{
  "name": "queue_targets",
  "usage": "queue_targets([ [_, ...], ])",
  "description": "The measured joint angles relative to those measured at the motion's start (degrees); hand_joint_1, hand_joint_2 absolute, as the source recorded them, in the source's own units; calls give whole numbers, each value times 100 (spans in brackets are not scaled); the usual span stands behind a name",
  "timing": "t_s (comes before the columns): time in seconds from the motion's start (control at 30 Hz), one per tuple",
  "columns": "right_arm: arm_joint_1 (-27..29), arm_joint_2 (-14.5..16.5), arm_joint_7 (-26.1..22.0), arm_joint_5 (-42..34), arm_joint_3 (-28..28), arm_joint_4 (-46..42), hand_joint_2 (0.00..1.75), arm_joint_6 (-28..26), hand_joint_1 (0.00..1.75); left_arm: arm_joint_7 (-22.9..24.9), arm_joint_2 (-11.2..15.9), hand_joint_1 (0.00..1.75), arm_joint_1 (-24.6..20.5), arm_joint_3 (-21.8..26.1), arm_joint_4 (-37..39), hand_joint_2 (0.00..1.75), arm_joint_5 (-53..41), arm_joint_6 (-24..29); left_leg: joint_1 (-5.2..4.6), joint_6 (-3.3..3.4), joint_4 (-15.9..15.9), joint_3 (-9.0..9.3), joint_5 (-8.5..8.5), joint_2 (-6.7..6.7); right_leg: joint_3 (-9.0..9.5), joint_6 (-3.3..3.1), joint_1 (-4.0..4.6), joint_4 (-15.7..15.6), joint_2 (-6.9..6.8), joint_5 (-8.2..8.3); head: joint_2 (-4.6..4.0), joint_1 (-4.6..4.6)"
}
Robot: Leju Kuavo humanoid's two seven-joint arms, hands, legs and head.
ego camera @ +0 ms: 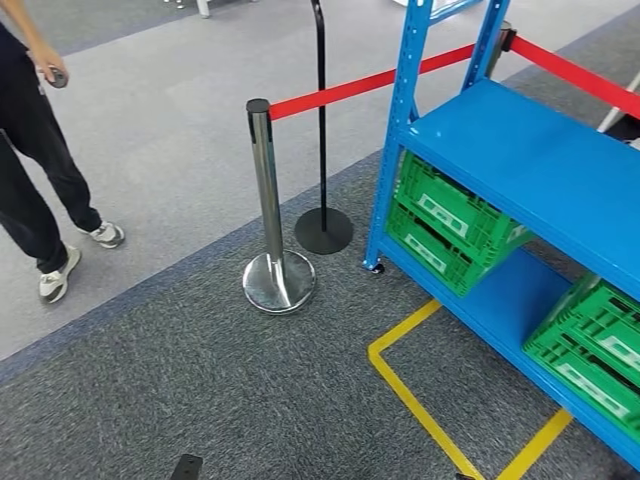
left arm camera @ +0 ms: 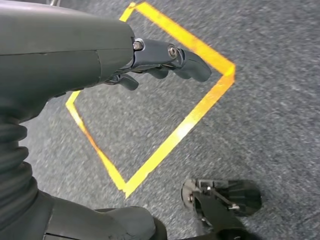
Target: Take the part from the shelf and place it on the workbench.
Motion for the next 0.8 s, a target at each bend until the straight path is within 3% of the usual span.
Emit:
queue_targets([
  [0.03,-2,0,1,0,0,-1,0,-1,0,4,-1,0,-1,0,0,175,-1,1,13,11,-147,55,21,-85,-25,40,2,-2,49,16,0,-4],
  [0.1,8,0,2,0,1,-1,0,-1,0,13,0,0,2,0,1,175,-5,1,1,77,-191,54,31,-40,-76,115,-19,-34,144,58,0,-5],
  [0.17,23,0,5,0,2,-1,0,0,0,21,6,0,1,0,1,175,-14,1,-8,161,-212,61,54,75,-171,160,-28,92,18,-15,0,10],
  [0.2,19,2,8,0,2,-1,0,1,0,24,7,0,-1,0,1,175,-19,1,-11,197,-222,64,60,138,-290,173,-22,325,-117,-144,0,24],
  [0.27,-3,5,11,1,2,-4,0,9,0,24,8,0,5,0,1,175,-23,-1,-42,239,-223,67,52,272,-645,186,-8,1094,-370,-508,0,50],
  [0.33,-10,7,11,2,2,-7,0,16,0,24,11,0,13,0,1,175,-24,-1,-66,252,-221,73,42,413,-894,189,-7,1634,-440,-673,0,50],
  [0.37,-5,7,13,2,2,-8,0,15,0,24,11,0,10,0,1,175,-23,-2,-71,252,-221,80,37,469,-859,186,-7,1594,-451,-600,0,50],
  [0.4,3,7,15,2,2,-8,0,15,0,24,9,0,5,0,0,175,-24,-2,-71,246,-221,93,29,515,-703,181,-7,1322,-476,-440,0,51],
  [0.47,-1,7,19,2,2,-8,0,14,0,24,8,0,-3,0,0,175,-24,-5,-82,207,-217,127,1,597,-246,167,11,519,-627,-144,0,55],
  [0.53,-29,11,19,2,3,-9,0,15,0,24,10,0,-8,0,0,175,-25,-9,-109,151,-210,149,-24,675,1,118,38,79,-716,-64,0,49],
  [0.6,-39,15,20,3,4,-9,0,15,0,24,11,0,-18,0,0,175,-26,-10,-115,105,-216,165,-32,746,0,45,55,54,-638,-73,0,44],
  [0.67,-30,15,22,4,3,-9,0,11,0,22,10,0,-33,0,0,175,-26,-10,-93,46,-135,148,-117,683,-3,-26,45,43,-556,-59,0,40],
  [0.73,-36,14,26,4,2,-9,0,7,0,19,10,0,-41,0,0,175,-26,-10,-79,-1,360,-77,-420,496,-7,-95,26,31,-479,-42,0,27],
  [0.8,-49,14,26,4,3,-9,0,7,0,17,11,0,-32,0,0,175,-26,-10,-81,-9,1132,-467,-760,390,-24,-131,28,31,-388,-36,0,21],
])
